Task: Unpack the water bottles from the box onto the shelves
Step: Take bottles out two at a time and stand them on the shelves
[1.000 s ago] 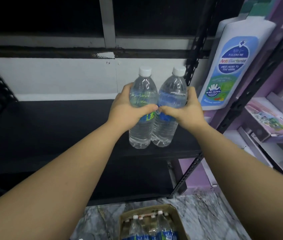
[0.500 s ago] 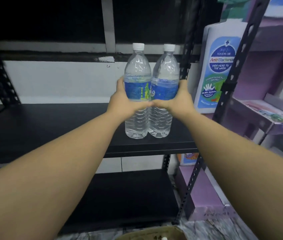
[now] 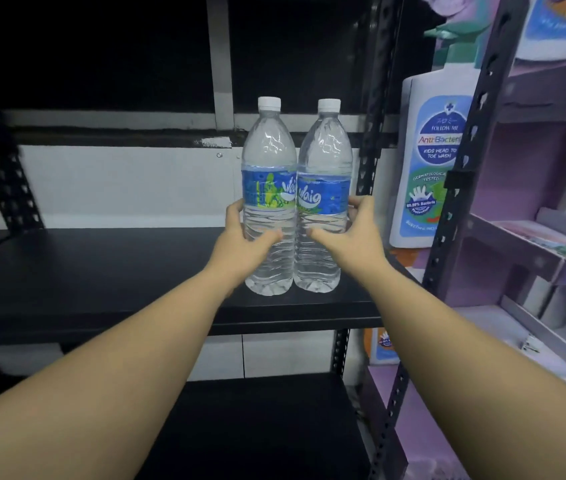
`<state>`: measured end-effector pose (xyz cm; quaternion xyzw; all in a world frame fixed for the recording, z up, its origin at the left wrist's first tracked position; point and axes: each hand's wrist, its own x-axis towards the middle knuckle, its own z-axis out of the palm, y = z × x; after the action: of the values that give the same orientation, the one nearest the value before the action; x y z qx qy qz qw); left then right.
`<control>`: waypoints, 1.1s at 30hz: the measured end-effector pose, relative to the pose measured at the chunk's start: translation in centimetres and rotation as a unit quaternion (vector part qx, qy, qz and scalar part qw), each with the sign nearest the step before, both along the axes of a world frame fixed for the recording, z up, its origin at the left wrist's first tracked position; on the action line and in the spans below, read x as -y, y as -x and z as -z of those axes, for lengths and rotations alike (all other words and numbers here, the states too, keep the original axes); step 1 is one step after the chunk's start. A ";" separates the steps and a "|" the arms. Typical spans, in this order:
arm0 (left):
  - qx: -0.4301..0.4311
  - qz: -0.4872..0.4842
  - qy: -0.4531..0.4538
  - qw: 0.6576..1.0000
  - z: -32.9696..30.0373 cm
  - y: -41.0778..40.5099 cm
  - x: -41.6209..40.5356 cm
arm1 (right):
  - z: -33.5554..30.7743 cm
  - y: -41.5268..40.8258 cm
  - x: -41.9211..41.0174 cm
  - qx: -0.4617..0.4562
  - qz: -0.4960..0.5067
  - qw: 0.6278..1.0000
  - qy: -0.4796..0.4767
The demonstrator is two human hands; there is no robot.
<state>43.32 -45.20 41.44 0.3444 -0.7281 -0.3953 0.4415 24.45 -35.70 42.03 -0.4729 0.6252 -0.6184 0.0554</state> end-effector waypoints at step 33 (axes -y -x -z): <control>0.028 -0.077 -0.010 0.997 4.0 -0.1 -0.6 | 5.2 1.0 -0.8 0.012 -0.039 0.998 -0.047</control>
<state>43.46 -44.62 37.42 0.4149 -0.7073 -0.3573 0.4471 23.48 -34.94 36.78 -0.4864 0.6343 -0.5909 0.1091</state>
